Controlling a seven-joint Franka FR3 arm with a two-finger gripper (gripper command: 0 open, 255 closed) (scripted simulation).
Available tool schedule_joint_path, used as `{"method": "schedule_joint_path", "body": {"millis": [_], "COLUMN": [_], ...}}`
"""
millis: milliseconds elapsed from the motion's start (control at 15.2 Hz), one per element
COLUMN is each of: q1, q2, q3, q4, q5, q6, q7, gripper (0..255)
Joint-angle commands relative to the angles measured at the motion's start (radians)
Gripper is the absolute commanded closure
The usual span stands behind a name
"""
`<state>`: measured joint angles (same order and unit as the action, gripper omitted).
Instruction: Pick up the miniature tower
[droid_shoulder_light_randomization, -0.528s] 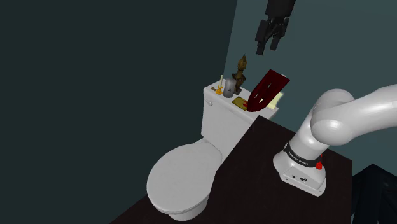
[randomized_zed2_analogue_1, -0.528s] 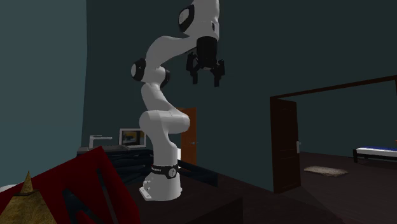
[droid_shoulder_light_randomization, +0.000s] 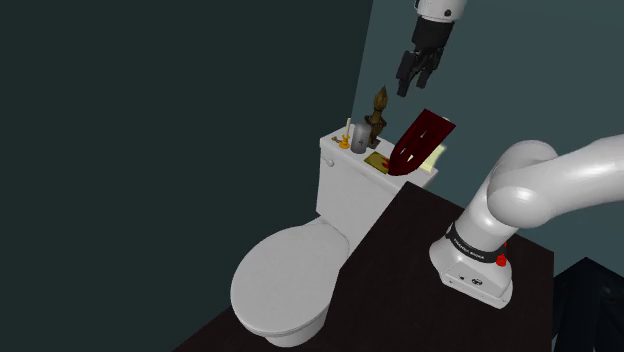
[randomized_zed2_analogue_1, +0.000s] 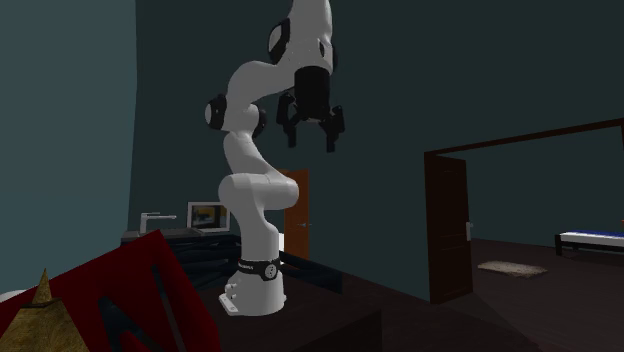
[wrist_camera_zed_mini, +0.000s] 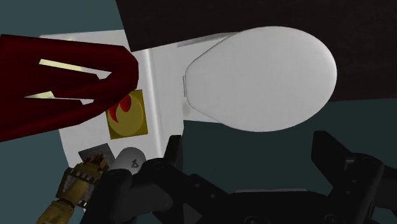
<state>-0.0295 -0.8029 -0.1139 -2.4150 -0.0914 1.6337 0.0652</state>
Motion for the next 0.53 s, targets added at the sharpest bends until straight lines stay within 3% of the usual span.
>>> {"method": "schedule_joint_path", "body": {"millis": [0, 462], "q1": [-0.014, -0.057], "q2": [0.003, 0.085], "q3": [-0.031, -0.151], "q4": [-0.039, -0.124], "q5": [-0.035, -0.138], "q6": [0.076, 0.356], "q7": [-0.033, -0.137], "gripper": [0, 0]}}
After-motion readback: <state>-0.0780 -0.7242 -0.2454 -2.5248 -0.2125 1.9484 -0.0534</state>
